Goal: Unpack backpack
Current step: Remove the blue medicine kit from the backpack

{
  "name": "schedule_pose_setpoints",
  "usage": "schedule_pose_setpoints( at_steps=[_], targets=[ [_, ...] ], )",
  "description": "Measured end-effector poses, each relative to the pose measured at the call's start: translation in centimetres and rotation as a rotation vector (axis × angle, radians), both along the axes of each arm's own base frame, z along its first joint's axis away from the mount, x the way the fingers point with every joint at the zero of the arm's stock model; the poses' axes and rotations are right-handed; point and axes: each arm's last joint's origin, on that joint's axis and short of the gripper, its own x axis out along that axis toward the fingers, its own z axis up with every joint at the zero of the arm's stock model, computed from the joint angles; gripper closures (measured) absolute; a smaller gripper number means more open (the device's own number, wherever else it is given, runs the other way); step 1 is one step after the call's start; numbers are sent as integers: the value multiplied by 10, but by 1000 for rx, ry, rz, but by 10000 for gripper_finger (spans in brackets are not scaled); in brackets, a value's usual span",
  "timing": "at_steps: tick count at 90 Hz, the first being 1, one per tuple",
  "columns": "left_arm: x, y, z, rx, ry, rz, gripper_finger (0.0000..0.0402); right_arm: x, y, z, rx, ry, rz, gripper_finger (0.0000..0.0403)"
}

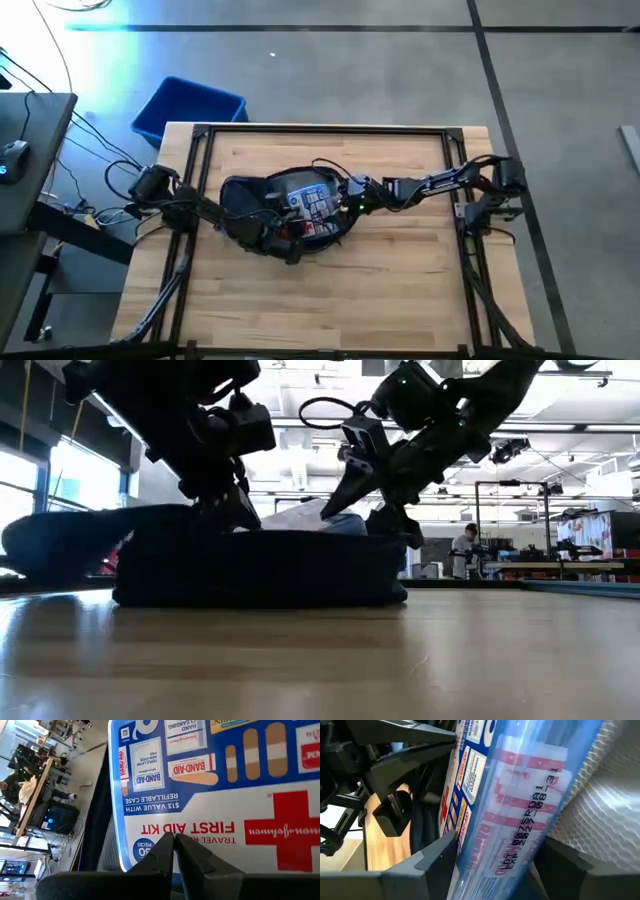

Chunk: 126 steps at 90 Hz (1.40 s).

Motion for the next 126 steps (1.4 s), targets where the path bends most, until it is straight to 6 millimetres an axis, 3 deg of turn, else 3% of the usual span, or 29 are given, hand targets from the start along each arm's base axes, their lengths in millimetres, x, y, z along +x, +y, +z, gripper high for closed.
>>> schedule_pose_setpoints(
  at_steps=[22, 40, 57, 79, 88, 104, 126],
  targets=[
    [3, 5, 0, -14, -17, 14, 395, 3, 0, 3, -29, -44, 2, 97],
    [5, 11, 0, -21, -29, 33, 395, 4, -1, 5, -52, -65, -43, 93],
    [6, 11, 1, -26, -39, 34, 395, 6, -3, 8, -79, -95, -72, 133],
    [4, 4, 1, 1, -46, 26, 395, 6, -4, 8, -91, -95, -96, 246],
    [0, -3, 2, 62, -49, 24, 395, 5, -4, 12, -97, -107, -91, 250],
    [-13, -17, 9, 193, -104, 50, 395, -3, -3, 39, -112, -182, -76, 250],
    [-20, -18, 14, 168, -120, 65, 395, -37, -4, 105, -227, -342, -136, 250]
  ],
)
